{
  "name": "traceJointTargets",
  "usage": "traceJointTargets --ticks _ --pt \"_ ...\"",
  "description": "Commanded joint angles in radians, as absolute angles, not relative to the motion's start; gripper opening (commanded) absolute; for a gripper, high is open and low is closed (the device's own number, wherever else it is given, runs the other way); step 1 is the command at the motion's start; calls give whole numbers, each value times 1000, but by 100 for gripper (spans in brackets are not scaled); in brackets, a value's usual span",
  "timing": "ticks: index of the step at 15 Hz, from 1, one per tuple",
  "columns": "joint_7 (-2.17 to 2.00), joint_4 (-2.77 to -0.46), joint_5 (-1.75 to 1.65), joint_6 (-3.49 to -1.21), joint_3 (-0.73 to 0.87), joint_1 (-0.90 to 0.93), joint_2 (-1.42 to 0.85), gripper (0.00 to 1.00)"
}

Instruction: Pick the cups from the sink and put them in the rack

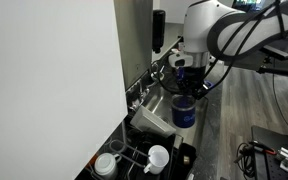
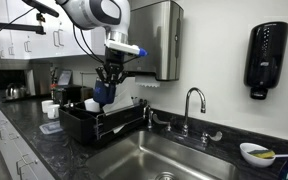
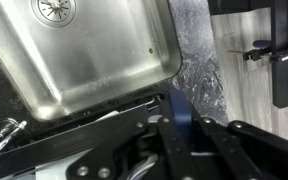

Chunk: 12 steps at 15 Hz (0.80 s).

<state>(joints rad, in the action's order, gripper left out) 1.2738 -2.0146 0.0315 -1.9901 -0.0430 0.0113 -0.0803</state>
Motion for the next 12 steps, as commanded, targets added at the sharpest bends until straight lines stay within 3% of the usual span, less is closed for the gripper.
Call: traceJointTargets --ticks 1,12 --pt "1260 -1981 50 -1923 -55 22 -79 4" --pt "1207 -1933 107 -1885 -80 46 -123 4"
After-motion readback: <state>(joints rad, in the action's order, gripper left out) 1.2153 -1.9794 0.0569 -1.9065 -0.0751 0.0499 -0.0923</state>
